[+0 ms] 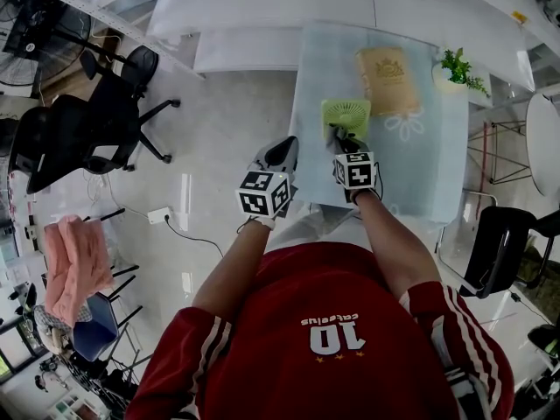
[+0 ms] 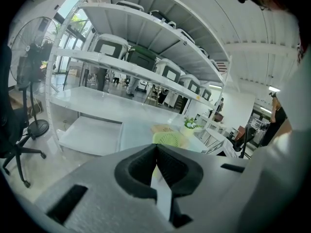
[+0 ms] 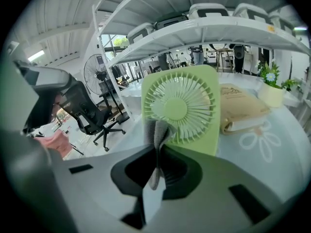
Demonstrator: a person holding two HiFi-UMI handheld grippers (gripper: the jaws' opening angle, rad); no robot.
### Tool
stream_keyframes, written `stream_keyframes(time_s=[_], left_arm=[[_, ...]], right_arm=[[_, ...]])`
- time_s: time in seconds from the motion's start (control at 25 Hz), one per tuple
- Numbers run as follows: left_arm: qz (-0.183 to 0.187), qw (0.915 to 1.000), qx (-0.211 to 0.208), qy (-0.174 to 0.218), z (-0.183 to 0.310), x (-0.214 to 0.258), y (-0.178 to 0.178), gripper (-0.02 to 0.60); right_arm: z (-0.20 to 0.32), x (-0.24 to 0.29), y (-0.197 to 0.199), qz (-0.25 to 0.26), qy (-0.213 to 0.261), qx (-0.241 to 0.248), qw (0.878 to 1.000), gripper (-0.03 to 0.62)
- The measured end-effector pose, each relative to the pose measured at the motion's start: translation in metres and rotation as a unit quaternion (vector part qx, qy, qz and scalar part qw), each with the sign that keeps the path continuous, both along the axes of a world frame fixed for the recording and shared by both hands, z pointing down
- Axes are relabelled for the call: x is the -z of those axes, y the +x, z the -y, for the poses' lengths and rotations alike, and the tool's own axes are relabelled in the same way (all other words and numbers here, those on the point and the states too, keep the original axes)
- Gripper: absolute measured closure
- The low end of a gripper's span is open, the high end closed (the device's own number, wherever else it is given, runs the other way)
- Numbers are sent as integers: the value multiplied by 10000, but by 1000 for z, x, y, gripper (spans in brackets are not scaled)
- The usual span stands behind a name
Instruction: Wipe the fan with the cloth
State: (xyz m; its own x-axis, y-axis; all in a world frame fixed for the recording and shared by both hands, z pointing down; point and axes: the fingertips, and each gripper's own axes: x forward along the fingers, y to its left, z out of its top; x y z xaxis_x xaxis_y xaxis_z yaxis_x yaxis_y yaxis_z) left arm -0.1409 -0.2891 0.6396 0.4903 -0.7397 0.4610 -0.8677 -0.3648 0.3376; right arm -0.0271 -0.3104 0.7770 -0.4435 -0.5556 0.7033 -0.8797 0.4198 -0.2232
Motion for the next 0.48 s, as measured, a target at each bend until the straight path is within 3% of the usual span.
stream_keyframes(time_s=[0.48], left_arm=[[-22, 10000, -83, 7, 7, 1, 20, 577]], right_arm=[[4, -3, 27, -48, -48, -170, 9998, 571]])
